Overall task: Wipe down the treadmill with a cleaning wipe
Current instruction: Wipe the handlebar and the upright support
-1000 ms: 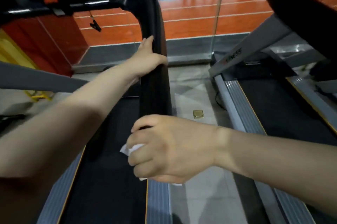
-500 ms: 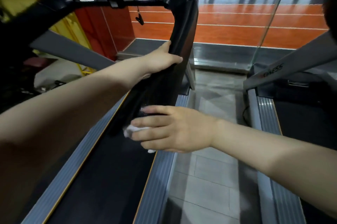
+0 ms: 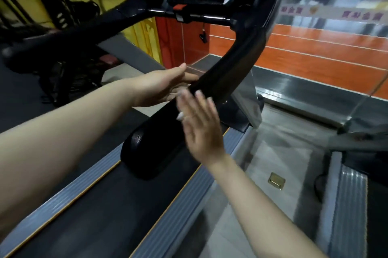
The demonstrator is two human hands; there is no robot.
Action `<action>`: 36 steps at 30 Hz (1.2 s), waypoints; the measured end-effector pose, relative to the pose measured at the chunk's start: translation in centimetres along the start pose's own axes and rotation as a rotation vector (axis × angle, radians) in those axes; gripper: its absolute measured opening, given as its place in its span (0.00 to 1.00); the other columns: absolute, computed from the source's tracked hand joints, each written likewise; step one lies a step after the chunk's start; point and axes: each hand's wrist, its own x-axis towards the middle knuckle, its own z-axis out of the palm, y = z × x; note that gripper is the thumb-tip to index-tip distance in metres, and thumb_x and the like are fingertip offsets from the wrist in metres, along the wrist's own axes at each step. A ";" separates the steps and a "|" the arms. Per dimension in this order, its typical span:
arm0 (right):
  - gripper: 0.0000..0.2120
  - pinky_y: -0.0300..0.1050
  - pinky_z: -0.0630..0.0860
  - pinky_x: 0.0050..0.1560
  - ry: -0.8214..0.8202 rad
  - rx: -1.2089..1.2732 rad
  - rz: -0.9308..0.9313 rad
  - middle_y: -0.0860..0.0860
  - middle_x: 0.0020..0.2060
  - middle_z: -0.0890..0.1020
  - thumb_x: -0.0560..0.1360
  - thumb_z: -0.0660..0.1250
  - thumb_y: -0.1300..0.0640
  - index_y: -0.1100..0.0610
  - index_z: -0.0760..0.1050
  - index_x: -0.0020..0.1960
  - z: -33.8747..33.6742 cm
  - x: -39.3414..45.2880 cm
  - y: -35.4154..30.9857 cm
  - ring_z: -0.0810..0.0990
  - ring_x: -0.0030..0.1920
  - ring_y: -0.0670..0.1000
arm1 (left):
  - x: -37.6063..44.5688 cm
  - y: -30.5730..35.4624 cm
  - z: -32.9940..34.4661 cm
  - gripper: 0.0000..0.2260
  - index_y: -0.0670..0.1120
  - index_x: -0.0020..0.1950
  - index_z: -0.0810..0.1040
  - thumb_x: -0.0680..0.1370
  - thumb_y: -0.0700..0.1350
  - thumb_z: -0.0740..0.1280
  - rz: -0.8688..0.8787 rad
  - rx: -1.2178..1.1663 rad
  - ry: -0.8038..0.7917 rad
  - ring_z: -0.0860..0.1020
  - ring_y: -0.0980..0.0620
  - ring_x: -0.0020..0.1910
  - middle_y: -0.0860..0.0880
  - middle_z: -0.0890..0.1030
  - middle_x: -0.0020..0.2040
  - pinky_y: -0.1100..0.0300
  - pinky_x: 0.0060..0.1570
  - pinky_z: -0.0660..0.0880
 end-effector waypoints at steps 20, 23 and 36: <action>0.23 0.60 0.50 0.77 0.194 0.362 0.505 0.49 0.78 0.57 0.84 0.47 0.51 0.55 0.57 0.78 -0.7 10.5 22.4 0.47 0.79 0.47 | 14.1 5.5 0.7 0.22 0.53 0.62 0.80 0.85 0.58 0.49 -0.003 0.131 0.135 0.78 0.52 0.63 0.50 0.82 0.61 0.59 0.58 0.72; 0.22 0.64 0.53 0.75 0.149 0.317 0.122 0.58 0.76 0.61 0.84 0.50 0.54 0.60 0.61 0.75 0.4 8.3 20.3 0.53 0.78 0.57 | 17.4 6.7 1.0 0.23 0.50 0.64 0.80 0.84 0.59 0.50 0.004 0.114 0.170 0.78 0.51 0.63 0.50 0.83 0.61 0.60 0.57 0.72; 0.24 0.51 0.46 0.78 0.253 0.507 0.498 0.54 0.79 0.55 0.84 0.48 0.54 0.57 0.57 0.78 -2.0 21.6 44.5 0.49 0.79 0.54 | 26.8 10.8 1.4 0.25 0.46 0.62 0.81 0.84 0.59 0.50 -0.122 0.113 0.418 0.80 0.46 0.59 0.44 0.81 0.62 0.58 0.58 0.74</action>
